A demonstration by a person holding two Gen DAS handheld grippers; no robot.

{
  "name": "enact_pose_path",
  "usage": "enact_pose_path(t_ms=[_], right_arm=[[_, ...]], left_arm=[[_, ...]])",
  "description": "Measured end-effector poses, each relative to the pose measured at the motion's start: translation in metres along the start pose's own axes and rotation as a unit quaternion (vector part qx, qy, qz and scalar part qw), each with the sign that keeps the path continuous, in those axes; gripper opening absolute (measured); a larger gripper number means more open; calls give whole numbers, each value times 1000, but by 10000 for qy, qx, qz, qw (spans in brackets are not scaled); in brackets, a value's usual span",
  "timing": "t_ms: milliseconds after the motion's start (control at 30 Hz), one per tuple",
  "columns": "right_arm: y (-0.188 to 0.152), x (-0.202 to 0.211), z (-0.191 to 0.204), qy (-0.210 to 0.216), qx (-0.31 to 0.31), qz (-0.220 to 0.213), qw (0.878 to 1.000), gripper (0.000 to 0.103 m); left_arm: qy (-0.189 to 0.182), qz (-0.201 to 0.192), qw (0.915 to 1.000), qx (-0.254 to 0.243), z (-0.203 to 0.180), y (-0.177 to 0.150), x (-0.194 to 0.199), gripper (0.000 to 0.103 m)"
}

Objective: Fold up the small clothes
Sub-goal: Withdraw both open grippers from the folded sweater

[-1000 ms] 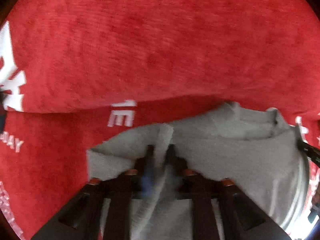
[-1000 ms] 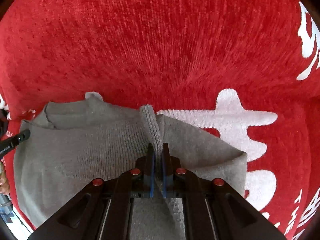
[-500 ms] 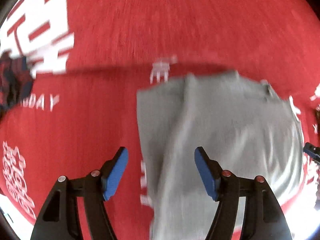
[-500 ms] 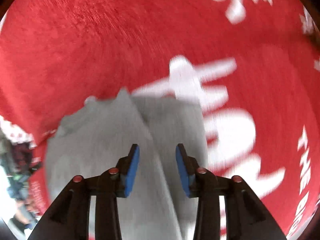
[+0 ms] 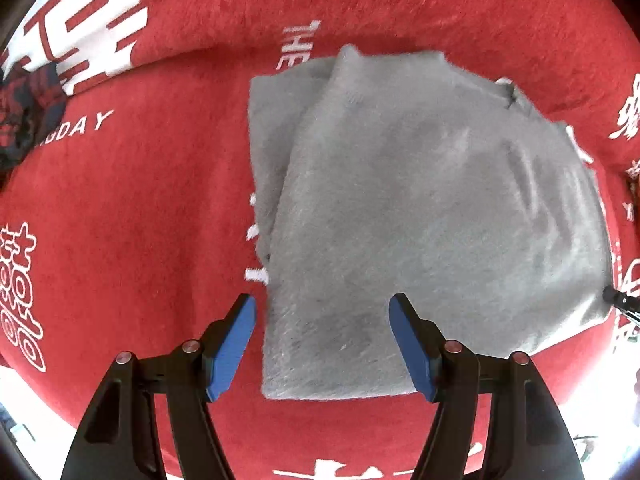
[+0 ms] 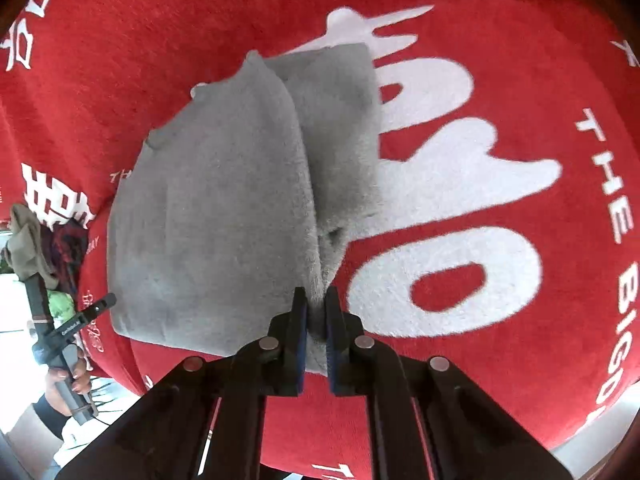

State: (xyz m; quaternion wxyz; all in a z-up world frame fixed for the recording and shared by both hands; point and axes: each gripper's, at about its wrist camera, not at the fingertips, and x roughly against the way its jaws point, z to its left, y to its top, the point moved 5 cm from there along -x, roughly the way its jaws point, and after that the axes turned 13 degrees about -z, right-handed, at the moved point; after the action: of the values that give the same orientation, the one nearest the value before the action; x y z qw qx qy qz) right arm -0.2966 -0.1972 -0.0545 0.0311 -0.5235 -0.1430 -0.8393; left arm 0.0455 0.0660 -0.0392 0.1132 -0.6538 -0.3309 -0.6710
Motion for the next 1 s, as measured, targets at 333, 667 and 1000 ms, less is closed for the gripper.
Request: enact_pose_path(t_ms=[333,667,1000], right_arm=[[-2,17,-14,-1003,78,-144,9948,6],[42,-20,58,-273,620,-487,9965,6],[38,-28,24,-305,-216,-363,9986,2]], left_arm=[[-176,-349,9988,311,11,20,29,49],[-493,-492,9970,326,-28,79,-29,49],[-311,-298,9985,350,-3,60,-25,50]])
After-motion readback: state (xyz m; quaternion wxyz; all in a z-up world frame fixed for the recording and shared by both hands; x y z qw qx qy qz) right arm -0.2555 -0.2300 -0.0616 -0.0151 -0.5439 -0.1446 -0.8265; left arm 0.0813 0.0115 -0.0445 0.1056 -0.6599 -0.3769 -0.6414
